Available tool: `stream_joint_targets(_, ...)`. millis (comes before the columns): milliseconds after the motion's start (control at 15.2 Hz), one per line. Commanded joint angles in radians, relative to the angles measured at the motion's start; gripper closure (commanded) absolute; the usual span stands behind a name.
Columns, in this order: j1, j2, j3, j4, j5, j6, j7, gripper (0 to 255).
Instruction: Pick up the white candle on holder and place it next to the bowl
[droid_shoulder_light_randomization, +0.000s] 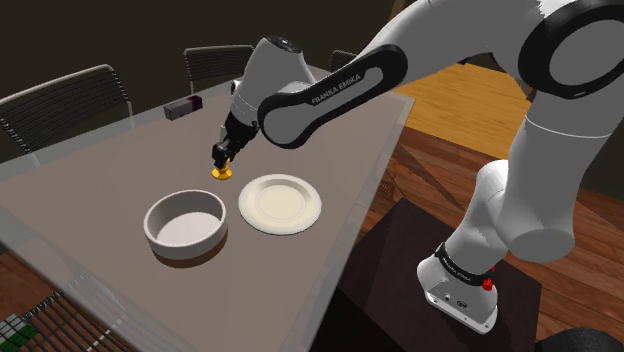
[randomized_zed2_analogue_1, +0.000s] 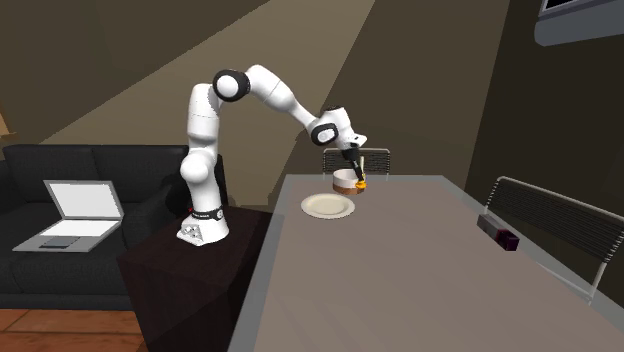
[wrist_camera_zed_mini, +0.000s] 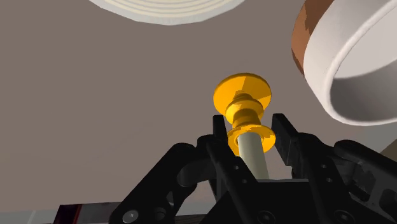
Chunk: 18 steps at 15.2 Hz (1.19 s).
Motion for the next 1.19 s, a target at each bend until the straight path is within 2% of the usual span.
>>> stream_joint_targets(0,-0.001,0.016,0.001,-0.007,0.003,0.024,-0.003,255)
stream_joint_targets(726,-0.007,0.114,0.011,-0.034,0.020,0.148,-0.019,255)
stream_joint_targets(1122,-0.007,0.114,0.012,-0.034,0.020,0.148,-0.019,255)
